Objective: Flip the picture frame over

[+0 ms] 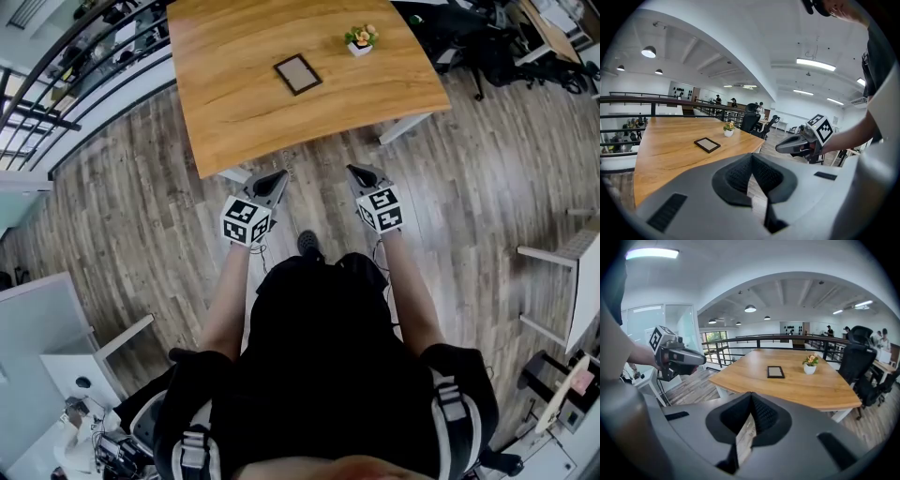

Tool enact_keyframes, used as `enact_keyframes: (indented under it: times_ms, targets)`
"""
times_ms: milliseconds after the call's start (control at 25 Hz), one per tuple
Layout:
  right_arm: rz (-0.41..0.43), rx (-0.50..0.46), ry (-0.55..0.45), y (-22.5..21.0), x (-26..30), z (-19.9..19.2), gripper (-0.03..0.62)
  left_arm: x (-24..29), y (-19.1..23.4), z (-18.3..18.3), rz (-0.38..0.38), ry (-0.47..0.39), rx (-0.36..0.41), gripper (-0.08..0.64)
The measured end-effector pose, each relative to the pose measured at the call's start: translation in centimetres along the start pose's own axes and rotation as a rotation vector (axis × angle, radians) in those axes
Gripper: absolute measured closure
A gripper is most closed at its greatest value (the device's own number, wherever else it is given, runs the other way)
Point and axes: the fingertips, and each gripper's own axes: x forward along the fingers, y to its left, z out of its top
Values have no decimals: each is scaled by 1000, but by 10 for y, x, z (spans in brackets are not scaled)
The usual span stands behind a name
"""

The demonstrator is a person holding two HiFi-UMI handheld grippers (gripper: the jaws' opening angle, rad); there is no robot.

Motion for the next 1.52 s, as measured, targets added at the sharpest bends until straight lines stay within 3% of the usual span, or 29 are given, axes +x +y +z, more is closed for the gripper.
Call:
enact_keyframes:
  times_ms: [560,1520]
  targets:
    - [-20,19,1,0,7,5,584,-5,7,0,-12,0,-10,540]
    - [70,-9,21,-69,78,47,584,55,69,33,80,11,-49,540]
